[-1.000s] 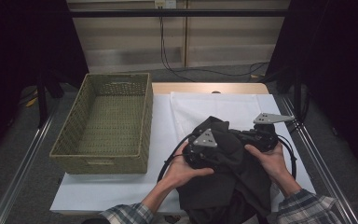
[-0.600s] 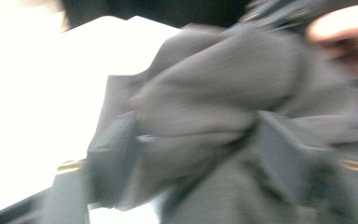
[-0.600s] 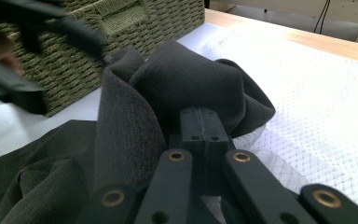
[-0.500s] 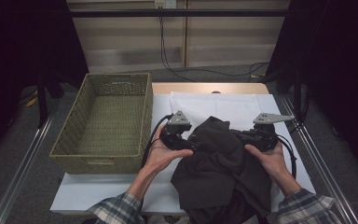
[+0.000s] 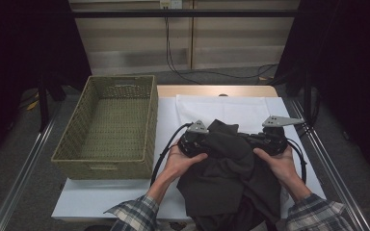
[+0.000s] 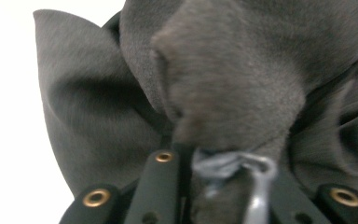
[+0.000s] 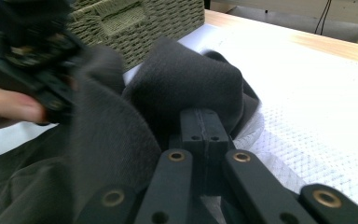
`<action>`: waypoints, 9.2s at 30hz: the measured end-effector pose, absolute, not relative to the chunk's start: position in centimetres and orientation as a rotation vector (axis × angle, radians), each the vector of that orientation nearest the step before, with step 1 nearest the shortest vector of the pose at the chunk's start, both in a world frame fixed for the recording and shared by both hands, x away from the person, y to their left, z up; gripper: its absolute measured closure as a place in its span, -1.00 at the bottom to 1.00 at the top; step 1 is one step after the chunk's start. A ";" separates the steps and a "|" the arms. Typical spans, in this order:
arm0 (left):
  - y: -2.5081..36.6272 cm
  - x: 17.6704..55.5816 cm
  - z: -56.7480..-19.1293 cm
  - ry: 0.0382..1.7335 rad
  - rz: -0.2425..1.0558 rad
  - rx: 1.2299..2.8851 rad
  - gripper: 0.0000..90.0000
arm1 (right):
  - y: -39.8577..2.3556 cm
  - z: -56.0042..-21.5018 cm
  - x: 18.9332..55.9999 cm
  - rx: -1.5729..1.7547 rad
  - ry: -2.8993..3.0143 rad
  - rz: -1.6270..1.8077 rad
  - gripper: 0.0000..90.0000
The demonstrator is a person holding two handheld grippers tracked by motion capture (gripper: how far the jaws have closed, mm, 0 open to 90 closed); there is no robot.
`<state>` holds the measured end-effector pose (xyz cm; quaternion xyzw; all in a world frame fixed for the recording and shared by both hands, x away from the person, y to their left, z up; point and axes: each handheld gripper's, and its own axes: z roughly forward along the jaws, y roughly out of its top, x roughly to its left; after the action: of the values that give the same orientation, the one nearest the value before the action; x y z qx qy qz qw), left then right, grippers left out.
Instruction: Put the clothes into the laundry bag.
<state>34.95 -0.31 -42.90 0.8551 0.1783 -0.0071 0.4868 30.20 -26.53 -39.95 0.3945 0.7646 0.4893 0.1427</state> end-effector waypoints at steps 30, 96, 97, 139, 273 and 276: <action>-8.9 30.7 -43.9 0.237 0.058 2.235 0.92 | -27.3 -37.0 29.2 1.105 2.140 1.482 1.00; -8.4 32.6 -45.1 0.346 -0.072 2.185 0.85 | -29.2 -36.9 27.1 1.176 2.094 1.607 1.00; -8.2 33.2 -45.0 0.364 -0.065 2.194 0.85 | -29.3 -36.7 26.8 1.165 2.100 1.605 1.00; -4.7 32.5 -43.3 0.420 0.054 2.108 0.54 | -29.8 -40.4 28.4 1.141 2.180 1.324 0.38; -4.5 31.9 -42.0 0.579 0.144 2.049 0.63 | -26.7 -38.0 25.6 1.033 2.295 1.608 0.96; -4.1 32.7 -41.5 0.611 0.188 2.027 0.63 | -27.1 -38.0 25.7 1.048 2.279 1.626 0.96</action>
<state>32.69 -4.14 -41.50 0.8331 0.2512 0.0773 0.4867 25.73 -27.09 -38.00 0.3496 0.7603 0.5422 0.0760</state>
